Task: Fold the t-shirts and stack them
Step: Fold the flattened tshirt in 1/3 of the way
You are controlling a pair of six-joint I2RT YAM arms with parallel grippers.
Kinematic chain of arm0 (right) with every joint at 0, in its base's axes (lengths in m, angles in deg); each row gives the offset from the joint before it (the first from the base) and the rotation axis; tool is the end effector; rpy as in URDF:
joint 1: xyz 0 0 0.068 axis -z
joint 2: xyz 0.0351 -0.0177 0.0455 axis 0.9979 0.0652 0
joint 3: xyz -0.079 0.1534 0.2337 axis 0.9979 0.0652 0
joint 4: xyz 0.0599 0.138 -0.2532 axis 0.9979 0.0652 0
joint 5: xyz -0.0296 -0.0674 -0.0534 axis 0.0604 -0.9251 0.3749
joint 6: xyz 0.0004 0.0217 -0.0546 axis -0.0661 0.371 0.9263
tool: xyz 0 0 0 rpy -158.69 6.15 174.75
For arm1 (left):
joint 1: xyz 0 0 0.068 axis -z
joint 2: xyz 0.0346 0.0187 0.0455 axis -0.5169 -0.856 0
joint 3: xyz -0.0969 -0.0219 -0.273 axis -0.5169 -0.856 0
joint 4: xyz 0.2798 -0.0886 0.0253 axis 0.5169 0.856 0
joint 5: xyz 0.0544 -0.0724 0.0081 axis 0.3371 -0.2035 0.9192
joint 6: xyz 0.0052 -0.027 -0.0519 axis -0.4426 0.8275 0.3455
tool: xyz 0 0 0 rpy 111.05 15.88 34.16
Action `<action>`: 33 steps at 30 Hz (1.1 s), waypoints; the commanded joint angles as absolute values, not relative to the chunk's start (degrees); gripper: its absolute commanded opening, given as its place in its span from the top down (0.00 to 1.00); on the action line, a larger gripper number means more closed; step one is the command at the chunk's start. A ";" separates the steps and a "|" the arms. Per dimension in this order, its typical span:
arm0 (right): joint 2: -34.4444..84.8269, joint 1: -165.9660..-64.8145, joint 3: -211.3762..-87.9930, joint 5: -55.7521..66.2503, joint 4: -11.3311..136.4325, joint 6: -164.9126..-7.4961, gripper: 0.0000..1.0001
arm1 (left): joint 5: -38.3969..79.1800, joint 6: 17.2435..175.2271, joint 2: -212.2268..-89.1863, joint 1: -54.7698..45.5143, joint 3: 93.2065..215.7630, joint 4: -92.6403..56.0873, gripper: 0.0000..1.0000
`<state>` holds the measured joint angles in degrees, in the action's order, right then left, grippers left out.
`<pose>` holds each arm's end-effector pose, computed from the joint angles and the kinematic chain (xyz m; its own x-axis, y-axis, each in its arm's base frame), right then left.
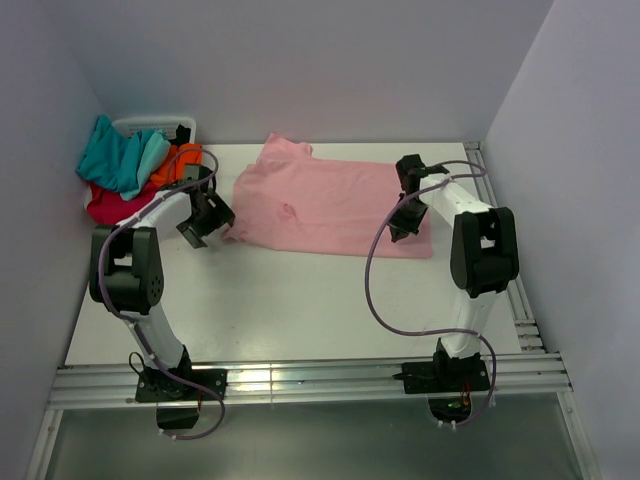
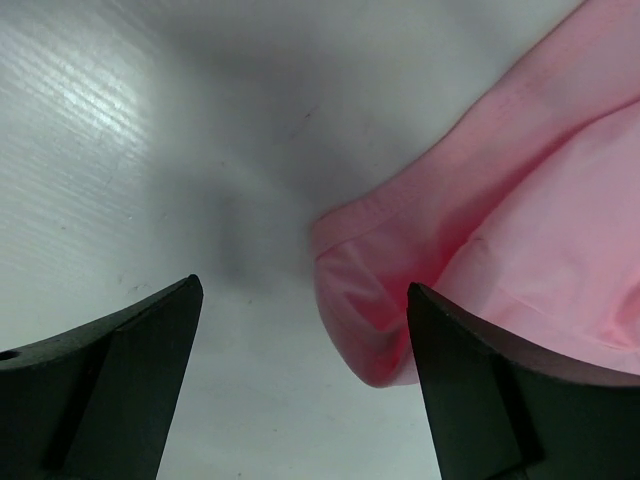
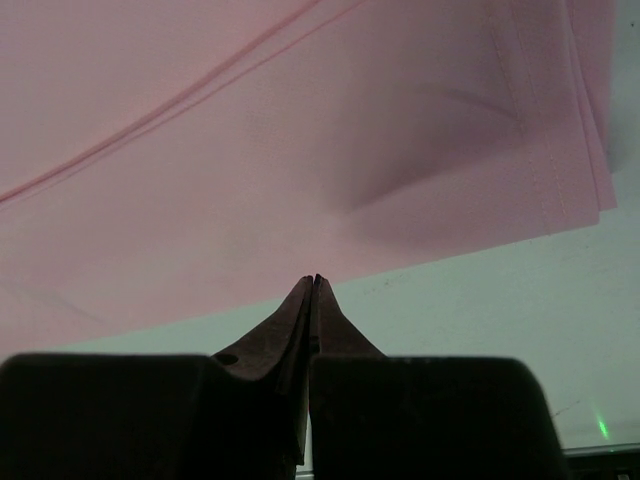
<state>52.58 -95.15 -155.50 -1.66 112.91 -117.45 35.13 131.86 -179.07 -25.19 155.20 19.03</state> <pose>0.4054 0.0639 0.1934 -0.8577 0.4898 -0.1563 0.4720 0.8707 0.1383 0.4038 -0.0372 0.1890 -0.6598 -0.6645 -0.3509 -0.6283 0.7440 -0.2274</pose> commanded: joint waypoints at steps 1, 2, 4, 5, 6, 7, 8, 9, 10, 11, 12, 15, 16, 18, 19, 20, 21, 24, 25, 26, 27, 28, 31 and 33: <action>50.81 -95.49 -154.03 -3.52 111.70 -118.06 1.00 | 35.42 133.00 -177.43 -25.06 154.03 19.16 0.11; 50.98 -95.67 -154.03 -3.71 111.70 -118.06 1.00 | 34.72 133.08 -177.69 -25.06 153.95 18.72 0.12; 51.51 -95.58 -154.38 -4.06 111.79 -117.89 1.00 | 34.10 133.61 -178.30 -25.06 154.21 18.28 0.14; 51.60 -95.58 -154.56 -4.24 112.14 -117.80 1.00 | 33.32 133.96 -178.48 -25.06 154.12 18.11 0.15; 51.69 -95.58 -154.82 -4.41 112.23 -117.62 1.00 | 32.79 134.31 -178.92 -25.06 154.04 17.50 0.15; 51.69 -95.58 -154.82 -4.76 112.23 -117.54 1.00 | 32.52 134.40 -179.27 -25.06 154.03 17.14 0.18; 51.86 -95.58 -154.73 -4.76 112.14 -117.36 1.00 | 32.17 134.49 -179.80 -25.06 154.12 16.88 0.19; 51.86 -95.58 -154.47 -4.76 112.14 -117.27 1.00 | 31.73 134.75 -180.76 -25.06 154.21 16.53 0.21; 51.95 -95.58 -154.30 -5.20 112.05 -117.18 1.00 | 31.64 134.93 -181.29 -25.06 154.65 16.35 0.26; 52.04 -95.58 -154.03 -5.29 111.62 -117.18 1.00 | 31.47 135.02 -181.91 -25.06 154.82 16.09 0.28; 52.13 -95.49 -153.60 -5.47 111.44 -117.10 1.00 | 31.29 135.10 -182.96 -25.06 155.00 15.47 0.31; 53.53 -95.49 -153.59 -5.64 110.30 -117.09 1.00 | 31.11 135.72 -184.98 -25.06 156.23 15.12 0.45; 54.84 -95.40 -153.85 -5.64 110.03 -117.09 1.00 | 31.37 135.72 -185.60 -25.06 157.10 14.94 0.53; 56.25 -95.23 -154.99 -5.03 109.33 -117.36 1.00 | 31.12 135.98 -187.26 -25.06 157.98 15.03 0.58; 57.83 -94.71 -155.52 -4.94 109.15 -117.45 1.00 | 31.29 136.16 -187.88 -25.06 159.29 15.46 0.62; 58.62 -94.35 -156.05 -4.94 108.98 -117.88 1.00 | 31.29 135.99 -188.50 -25.06 160.00 15.55 0.65; 59.76 -94.00 -156.75 -4.42 108.80 -118.06 1.00 | 31.20 136.07 -189.46 -25.06 161.32 15.82 0.71; 61.26 -91.98 -158.42 -3.89 107.84 -118.32 1.00 | 31.38 135.90 -190.96 -25.06 163.43 17.05 0.87; 62.40 -91.54 -159.21 -3.97 107.83 -118.24 1.00 | 31.55 135.63 -191.31 -25.06 164.83 17.48 0.89; 63.02 -90.67 -159.74 -4.06 108.01 -117.89 1.00 | 31.73 135.46 -191.58 -25.06 165.63 18.62 0.93; 63.64 -90.22 -160.87 -4.24 108.27 -117.89 1.00 | 31.99 135.28 -192.10 -25.06 166.51 19.15 0.99; 64.60 -89.78 -161.32 -4.41 108.53 -117.71 1.00 | 32.25 134.67 -192.02 -25.06 167.65 19.59 1.00; 64.70 -87.76 -161.24 -5.37 109.33 -117.88 1.00 | 33.57 133.09 -191.67 -25.06 169.15 21.70 1.00; 63.39 -86.70 -159.49 -5.38 109.33 -117.97 1.00 | 34.72 132.12 -190.44 -25.06 168.89 22.85 1.00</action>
